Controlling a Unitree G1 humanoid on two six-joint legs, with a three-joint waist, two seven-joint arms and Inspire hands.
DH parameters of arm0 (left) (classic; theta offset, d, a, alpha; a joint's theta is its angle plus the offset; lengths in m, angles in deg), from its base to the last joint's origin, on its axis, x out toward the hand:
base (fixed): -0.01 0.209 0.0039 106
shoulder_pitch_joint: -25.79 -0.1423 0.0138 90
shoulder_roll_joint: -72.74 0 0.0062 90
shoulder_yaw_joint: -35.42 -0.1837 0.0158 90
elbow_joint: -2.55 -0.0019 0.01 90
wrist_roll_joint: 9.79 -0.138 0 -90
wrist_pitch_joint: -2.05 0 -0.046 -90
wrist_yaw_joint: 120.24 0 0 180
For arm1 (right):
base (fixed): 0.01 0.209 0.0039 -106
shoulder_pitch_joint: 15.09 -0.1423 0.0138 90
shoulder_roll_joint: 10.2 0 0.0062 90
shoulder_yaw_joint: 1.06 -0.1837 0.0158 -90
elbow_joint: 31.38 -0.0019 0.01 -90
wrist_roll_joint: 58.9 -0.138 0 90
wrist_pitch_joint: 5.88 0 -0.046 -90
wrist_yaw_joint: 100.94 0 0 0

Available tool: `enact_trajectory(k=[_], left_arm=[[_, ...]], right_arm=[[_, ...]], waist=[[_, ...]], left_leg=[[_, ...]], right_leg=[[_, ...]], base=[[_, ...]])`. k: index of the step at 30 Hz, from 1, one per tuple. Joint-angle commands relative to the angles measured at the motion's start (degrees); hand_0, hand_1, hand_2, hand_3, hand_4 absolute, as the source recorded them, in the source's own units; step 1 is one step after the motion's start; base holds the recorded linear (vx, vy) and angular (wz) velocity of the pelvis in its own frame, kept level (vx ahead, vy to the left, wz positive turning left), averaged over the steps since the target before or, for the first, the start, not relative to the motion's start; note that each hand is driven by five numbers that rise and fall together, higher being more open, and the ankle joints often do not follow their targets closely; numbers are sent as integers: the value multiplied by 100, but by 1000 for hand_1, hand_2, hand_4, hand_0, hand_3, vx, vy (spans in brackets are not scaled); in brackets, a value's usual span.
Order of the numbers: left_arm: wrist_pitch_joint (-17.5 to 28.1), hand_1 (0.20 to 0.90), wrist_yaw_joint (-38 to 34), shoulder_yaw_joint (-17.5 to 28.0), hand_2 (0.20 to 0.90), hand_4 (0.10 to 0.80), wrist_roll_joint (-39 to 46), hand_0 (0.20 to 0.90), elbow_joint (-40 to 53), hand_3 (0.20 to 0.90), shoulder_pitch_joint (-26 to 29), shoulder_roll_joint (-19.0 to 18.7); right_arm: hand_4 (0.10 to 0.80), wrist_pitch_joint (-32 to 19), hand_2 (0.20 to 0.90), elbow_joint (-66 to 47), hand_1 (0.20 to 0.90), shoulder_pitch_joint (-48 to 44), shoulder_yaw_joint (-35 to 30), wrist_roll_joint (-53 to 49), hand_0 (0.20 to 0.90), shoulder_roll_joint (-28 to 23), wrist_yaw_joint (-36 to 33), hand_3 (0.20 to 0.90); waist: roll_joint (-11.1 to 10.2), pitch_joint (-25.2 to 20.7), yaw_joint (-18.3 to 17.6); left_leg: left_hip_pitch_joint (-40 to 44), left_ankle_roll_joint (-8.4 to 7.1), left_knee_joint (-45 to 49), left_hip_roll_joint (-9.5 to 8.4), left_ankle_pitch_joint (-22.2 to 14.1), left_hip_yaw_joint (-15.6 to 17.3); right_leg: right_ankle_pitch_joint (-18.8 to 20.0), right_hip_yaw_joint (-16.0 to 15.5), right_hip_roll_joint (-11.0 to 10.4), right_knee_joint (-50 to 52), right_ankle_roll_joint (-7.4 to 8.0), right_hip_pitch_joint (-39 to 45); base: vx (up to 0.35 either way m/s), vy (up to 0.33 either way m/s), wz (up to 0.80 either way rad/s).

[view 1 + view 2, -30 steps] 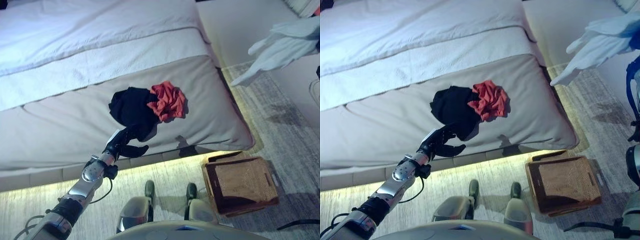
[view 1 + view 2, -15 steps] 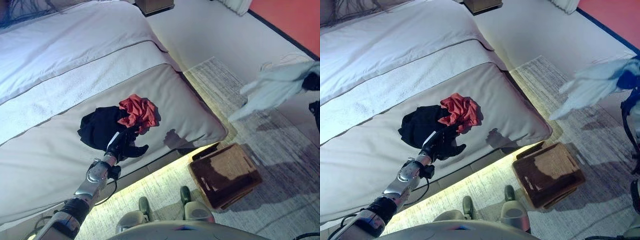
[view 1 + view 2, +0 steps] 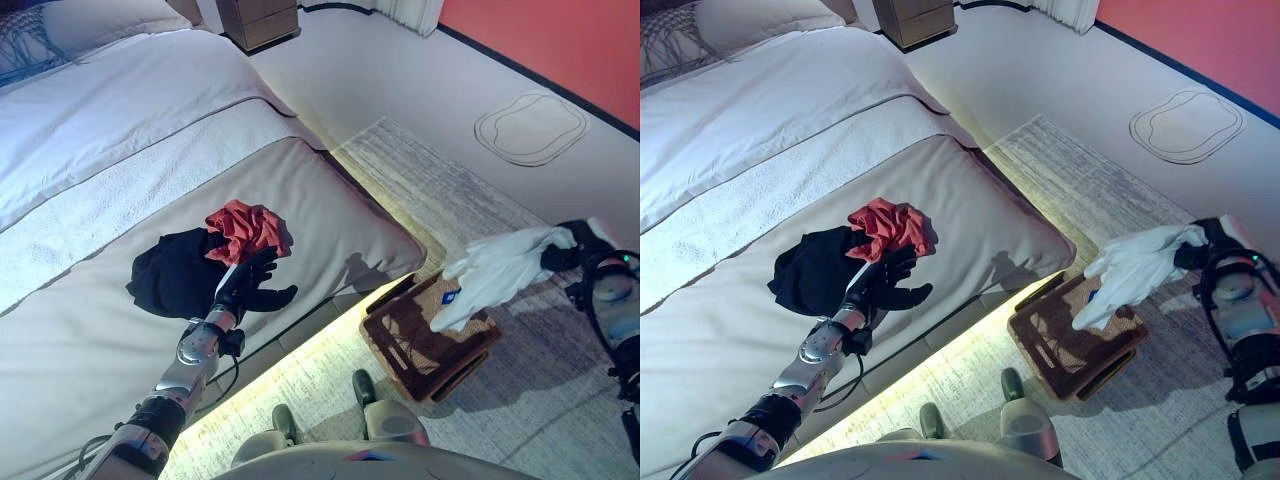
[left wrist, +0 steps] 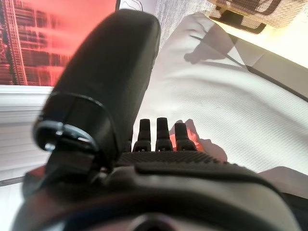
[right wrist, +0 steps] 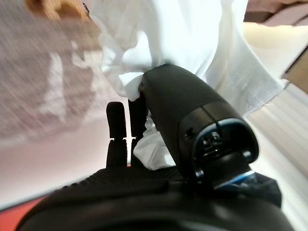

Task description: Pick up the clothes from the bed and place them into the basket

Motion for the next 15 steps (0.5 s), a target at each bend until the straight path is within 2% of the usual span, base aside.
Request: enact_trajectory(k=[1, 6, 7, 15], left_arm=[[397, 900, 19, 268, 900, 800, 71, 900, -77, 900, 355, 34], [412, 900, 54, 292, 900, 800, 134, 900, -115, 900, 411, 69], [418, 900, 72, 289, 900, 800, 126, 900, -124, 900, 422, 83], [421, 900, 178, 232, 900, 800, 149, 900, -153, 900, 442, 70]], right_arm=[[100, -166, 300, 208, 300, -682, 51, 267, 300, -220, -176, 200], [100, -119, 300, 425, 300, -614, 209, 456, 300, 89, -171, 200], [800, -110, 900, 490, 900, -612, 248, 495, 900, 184, -257, 900], [800, -35, 900, 650, 900, -565, 331, 580, 900, 467, -489, 900]], waist=[[-156, -489, 118], [-83, -449, 131], [-63, -444, 144], [-10, -450, 210]], left_leg=[[-169, -29, 324, -45, -534, -280], [-148, -31, 300, -47, -523, -268], [-132, -31, 292, -45, -522, -267], [-115, -31, 253, -46, -499, -310]], right_leg=[[-129, -190, 56, 315, -64, -90], [-120, -223, 38, 300, -55, -84], [-123, -239, 33, 302, -54, -77], [-116, -287, 22, 272, -45, -53]], base=[[0, 0, 0], [0, 0, 0], [0, 0, 0], [8, -17, 4]])
